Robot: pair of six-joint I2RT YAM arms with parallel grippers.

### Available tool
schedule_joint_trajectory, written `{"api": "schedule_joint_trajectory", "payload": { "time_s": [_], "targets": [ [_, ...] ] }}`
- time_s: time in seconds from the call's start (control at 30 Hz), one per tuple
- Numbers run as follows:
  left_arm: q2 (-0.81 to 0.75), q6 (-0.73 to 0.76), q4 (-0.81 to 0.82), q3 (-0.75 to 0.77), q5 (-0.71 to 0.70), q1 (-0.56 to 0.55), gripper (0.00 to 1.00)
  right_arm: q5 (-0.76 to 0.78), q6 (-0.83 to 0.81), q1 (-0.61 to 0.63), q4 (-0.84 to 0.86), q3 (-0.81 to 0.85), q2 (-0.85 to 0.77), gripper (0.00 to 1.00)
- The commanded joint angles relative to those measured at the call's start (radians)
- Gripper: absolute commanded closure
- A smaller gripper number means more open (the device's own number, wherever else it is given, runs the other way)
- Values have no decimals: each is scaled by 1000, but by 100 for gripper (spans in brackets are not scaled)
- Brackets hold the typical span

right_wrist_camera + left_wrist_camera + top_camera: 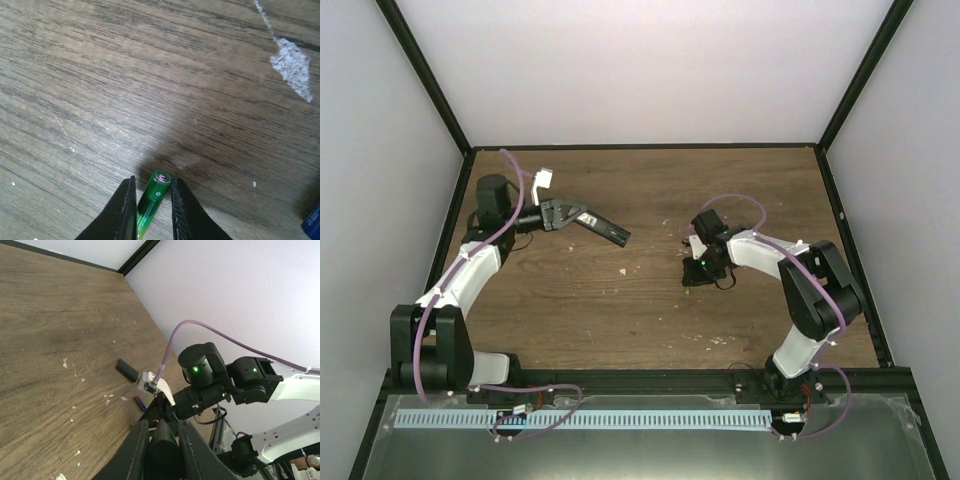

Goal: Load the batteries into the remote control

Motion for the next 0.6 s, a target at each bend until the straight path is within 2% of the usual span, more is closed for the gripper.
{"api": "schedule_joint_trajectory", "payload": {
  "time_s": [0.0, 0.57],
  "targets": [
    [0, -13, 57, -19, 24, -3, 100, 8, -5, 10, -30, 4, 35, 87],
    [12, -100, 177, -73, 27, -11, 100, -40, -84, 11, 17, 65, -54, 99]
  ]
}}
